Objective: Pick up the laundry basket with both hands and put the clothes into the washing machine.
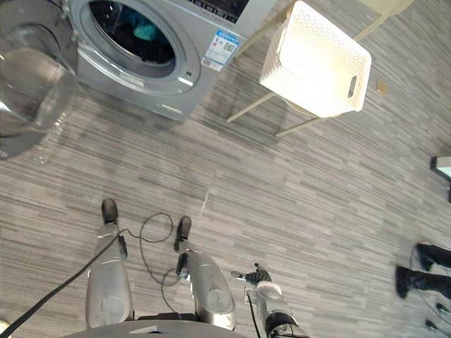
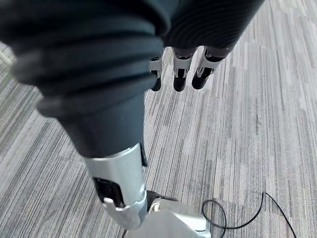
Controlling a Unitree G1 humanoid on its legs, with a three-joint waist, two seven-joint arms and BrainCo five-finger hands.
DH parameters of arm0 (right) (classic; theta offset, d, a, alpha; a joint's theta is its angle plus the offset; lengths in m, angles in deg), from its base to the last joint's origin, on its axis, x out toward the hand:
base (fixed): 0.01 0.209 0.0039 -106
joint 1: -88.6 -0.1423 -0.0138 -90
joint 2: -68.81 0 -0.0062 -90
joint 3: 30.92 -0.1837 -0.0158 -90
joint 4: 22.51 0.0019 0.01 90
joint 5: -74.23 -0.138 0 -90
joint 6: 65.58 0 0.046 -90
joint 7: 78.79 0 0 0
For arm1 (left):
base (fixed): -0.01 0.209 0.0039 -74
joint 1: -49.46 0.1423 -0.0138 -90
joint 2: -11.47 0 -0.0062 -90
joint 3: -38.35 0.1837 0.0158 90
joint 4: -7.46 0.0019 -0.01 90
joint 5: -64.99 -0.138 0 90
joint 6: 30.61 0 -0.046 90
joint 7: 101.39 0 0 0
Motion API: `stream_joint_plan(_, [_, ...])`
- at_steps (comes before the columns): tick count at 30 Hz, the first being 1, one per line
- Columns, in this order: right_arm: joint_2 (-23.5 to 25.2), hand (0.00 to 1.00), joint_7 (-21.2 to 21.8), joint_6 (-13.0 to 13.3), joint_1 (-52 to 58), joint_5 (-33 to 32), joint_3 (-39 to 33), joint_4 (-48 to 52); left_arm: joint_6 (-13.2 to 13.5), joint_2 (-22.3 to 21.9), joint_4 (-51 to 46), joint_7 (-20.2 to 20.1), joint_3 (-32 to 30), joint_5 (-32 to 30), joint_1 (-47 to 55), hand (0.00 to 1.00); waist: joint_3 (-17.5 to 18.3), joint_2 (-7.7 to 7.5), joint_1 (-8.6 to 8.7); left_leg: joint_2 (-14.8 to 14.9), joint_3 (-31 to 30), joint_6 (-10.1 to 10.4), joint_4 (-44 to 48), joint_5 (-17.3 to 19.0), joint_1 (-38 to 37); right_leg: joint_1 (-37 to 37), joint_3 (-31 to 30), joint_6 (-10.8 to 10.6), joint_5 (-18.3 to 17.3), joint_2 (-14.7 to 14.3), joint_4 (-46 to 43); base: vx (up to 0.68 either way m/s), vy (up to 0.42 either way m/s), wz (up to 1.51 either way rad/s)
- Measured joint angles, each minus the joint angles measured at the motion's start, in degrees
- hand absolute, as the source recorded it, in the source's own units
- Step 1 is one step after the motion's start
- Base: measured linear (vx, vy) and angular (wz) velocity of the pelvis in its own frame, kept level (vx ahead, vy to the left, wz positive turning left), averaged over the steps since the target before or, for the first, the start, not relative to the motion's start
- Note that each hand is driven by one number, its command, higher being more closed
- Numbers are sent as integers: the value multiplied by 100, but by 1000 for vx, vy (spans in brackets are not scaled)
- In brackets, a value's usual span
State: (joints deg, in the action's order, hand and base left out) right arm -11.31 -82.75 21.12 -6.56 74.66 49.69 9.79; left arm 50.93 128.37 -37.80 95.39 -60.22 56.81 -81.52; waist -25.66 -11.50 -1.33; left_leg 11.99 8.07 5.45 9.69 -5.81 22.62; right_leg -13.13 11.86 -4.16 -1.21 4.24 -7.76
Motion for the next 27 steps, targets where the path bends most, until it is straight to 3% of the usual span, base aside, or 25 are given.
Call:
stream_joint_plan(6, [-24, 0, -11, -97, 399, 221, -386, 59, -40, -1949, -303, -156, 209, -225, 1800, 0, 692, 592, 169, -440, 322, -124, -732, -168, -841, 228, -98, -256, -386, 466, -386, 93, 19, 2])
stream_joint_plan(11, [-41, 0, -14, -213, 539, 302, -628, 44, -92, -2787, -172, -343, 515, -224, 2441, 0, 1067, 813, 280, -485, 902, -107, -1136, -161, -1493, 277, -599, -292, -463, 463, -409, 73, 10, -49])
stream_joint_plan(14, [-47, 0, -20, -211, 609, 445, -736, 37, -219, -2906, -56, -323, 714, -220, 2364, 0, 1380, 984, 497, -439, 1399, -68, -1310, -160, -1670, 99, -1061, -311, -316, 329, -286, 48, -5, -82])
stream_joint_plan(18, [-43, 0, -35, -218, 963, 428, -1020, 29, -264, -2880, 109, -168, 984, -200, 1476, 0, 1518, 1209, 815, -393, 1842, -39, -1398, -136, -1880, 115, -1465, -344, -33, 211, -31, 37, -7, -65])
stream_joint_plan(19, [-45, 0, -45, -222, 1097, 392, -1187, 23, -91, -2768, 96, -114, 1127, -192, 978, 0, 1551, 1263, 977, -395, 1893, -40, -1398, -136, -1890, 116, -1489, -361, 74, 208, 61, 9, 2, -39])
stream_joint_plan(23, [-44, 0, -64, -221, 1448, 328, -1605, -2, 334, -2461, 74, -44, 1227, -197, -131, 0, 1576, 1325, 1316, -417, 2087, -46, -1405, -131, -2018, 213, -1625, -355, 263, 234, 280, -30, 22, -27])
stream_joint_plan(27, [-66, 0, -165, -313, 1803, 324, -2080, -2, 466, -2178, 79, -47, 1311, -218, -421, 0, 1683, 1569, 1448, -415, 2200, 9, -1420, -83, -2135, 325, -1589, -274, 343, 246, 534, -42, -1, -16])
